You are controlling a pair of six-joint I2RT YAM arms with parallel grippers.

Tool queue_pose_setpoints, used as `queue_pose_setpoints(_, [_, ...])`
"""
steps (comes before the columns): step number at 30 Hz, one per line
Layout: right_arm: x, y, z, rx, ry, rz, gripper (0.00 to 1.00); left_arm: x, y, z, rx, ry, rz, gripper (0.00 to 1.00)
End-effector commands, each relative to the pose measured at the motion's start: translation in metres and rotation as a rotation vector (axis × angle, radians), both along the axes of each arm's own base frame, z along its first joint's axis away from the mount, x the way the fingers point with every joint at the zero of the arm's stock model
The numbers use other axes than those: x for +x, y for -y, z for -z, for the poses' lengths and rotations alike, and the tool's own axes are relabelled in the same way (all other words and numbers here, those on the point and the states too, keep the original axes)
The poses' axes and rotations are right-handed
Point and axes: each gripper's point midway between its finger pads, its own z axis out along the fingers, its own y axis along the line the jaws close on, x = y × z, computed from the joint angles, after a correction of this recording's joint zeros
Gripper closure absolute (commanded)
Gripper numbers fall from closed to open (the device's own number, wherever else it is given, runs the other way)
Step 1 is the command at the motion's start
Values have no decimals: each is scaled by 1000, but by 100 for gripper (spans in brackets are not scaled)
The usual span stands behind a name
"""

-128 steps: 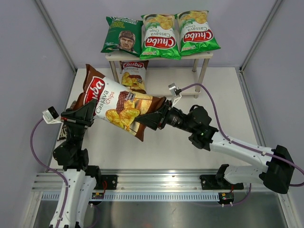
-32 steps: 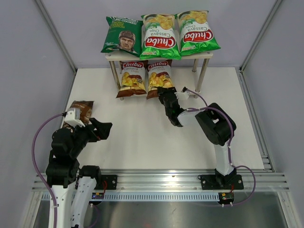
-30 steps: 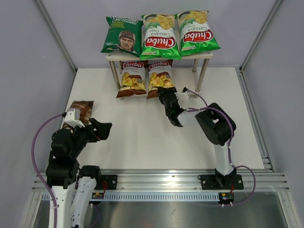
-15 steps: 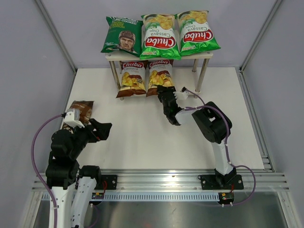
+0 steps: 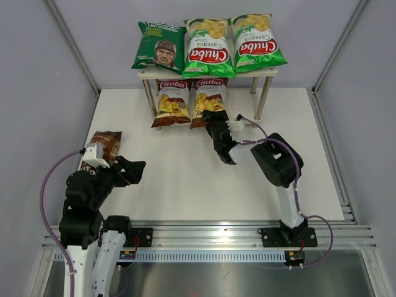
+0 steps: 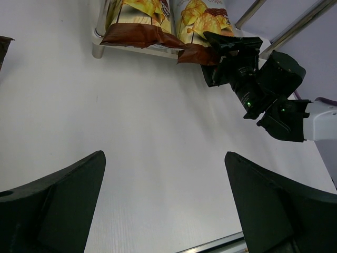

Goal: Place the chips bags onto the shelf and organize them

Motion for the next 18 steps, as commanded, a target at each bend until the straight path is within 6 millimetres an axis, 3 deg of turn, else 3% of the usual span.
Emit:
queue_pose_setpoints(1, [-13,3,-4,-4,-11,3,21,0,-1,-10,9,51,-1,1])
queue_pose_setpoints(6, [-22,4,-10,-7,-5,-31,14,0,-1,-10,8,50,0,1])
queue_pose_setpoints(9, [-27,-1,-18,-1,32,-84,1,0,-1,-10,9,51,1,1])
queue_pose_setpoints(13, [-32,-6,-29,10,80,-154,0,2,-1,-8,7,39,-2,1])
queue_pose_setpoints(18, [-42,4,-42,19,129,-209,1,5,-2,-4,9,17,-11,1])
